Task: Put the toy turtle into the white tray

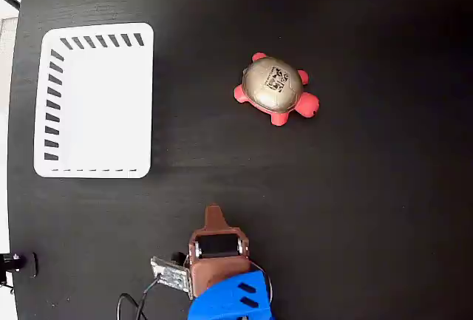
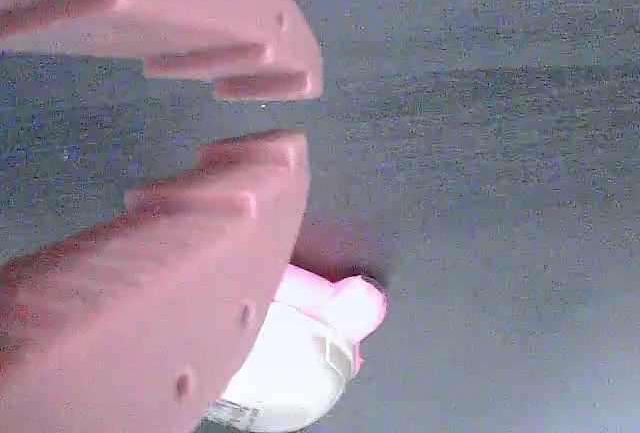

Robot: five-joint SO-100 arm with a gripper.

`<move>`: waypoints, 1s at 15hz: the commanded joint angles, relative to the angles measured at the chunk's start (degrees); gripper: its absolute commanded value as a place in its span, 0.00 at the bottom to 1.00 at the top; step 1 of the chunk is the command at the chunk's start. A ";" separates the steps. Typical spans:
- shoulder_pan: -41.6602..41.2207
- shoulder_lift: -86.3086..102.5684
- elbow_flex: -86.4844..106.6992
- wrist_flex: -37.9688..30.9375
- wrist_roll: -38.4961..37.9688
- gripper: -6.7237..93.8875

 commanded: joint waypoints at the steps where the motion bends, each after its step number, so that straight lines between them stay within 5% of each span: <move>1: -0.26 -0.09 -0.62 0.35 0.35 0.07; 15: -1.05 -0.09 -0.62 0.35 -0.26 0.07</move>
